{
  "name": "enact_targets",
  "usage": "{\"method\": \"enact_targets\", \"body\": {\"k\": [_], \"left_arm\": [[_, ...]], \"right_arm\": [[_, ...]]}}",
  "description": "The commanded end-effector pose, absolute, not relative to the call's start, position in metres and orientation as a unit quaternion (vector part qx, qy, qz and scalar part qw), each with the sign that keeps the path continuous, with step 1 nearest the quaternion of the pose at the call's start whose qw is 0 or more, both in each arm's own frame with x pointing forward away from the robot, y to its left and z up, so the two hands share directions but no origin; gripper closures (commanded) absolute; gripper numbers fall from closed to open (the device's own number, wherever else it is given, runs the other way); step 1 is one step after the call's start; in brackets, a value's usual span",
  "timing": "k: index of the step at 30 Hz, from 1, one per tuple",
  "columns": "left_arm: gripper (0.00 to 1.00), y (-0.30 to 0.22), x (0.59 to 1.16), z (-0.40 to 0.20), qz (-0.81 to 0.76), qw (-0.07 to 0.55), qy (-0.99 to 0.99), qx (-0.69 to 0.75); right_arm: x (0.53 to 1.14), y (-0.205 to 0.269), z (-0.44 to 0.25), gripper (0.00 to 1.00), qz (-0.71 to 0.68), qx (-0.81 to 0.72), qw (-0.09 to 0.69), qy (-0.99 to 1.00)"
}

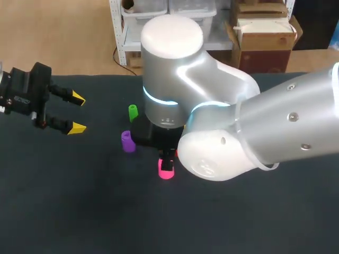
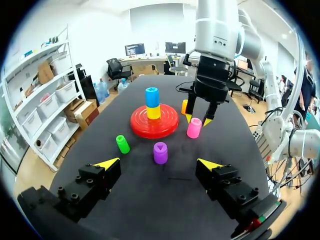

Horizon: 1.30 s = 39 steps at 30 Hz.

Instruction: Pick up and stack the cylinders on the red base in this order: pink,purple,orange,green

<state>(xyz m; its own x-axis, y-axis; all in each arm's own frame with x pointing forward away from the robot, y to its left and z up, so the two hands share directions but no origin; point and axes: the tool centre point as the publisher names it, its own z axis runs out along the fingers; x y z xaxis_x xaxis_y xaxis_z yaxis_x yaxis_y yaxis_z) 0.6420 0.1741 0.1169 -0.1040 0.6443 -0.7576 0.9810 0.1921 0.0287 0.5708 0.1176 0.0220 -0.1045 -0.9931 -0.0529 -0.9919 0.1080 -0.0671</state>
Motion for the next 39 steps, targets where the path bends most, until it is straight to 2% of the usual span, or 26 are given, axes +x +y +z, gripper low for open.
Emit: {"method": "enact_targets", "body": {"k": [1,10,18,27,39], "left_arm": [[0.0,0.175,0.643,0.116,-0.256,0.331,0.696,0.583],[0.0,0.175,0.643,0.116,-0.256,0.331,0.696,0.583],[0.0,0.175,0.643,0.116,-0.256,0.331,0.696,0.583],[0.0,0.175,0.643,0.116,-0.256,0.331,0.696,0.583],[0.0,0.175,0.643,0.116,-0.256,0.331,0.696,0.583]], "right_arm": [[0.571,0.117,0.028,1.0,-0.011,-0.667,0.064,0.742],[0.606,0.109,0.114,1.0,0.012,-0.654,0.135,0.745],[0.67,0.079,0.167,1.0,-0.006,-0.63,0.125,0.767],[0.723,0.058,0.165,1.0,-0.026,-0.606,0.108,0.788],[0.72,0.059,0.147,1.0,-0.006,-0.605,0.086,0.792]]}}
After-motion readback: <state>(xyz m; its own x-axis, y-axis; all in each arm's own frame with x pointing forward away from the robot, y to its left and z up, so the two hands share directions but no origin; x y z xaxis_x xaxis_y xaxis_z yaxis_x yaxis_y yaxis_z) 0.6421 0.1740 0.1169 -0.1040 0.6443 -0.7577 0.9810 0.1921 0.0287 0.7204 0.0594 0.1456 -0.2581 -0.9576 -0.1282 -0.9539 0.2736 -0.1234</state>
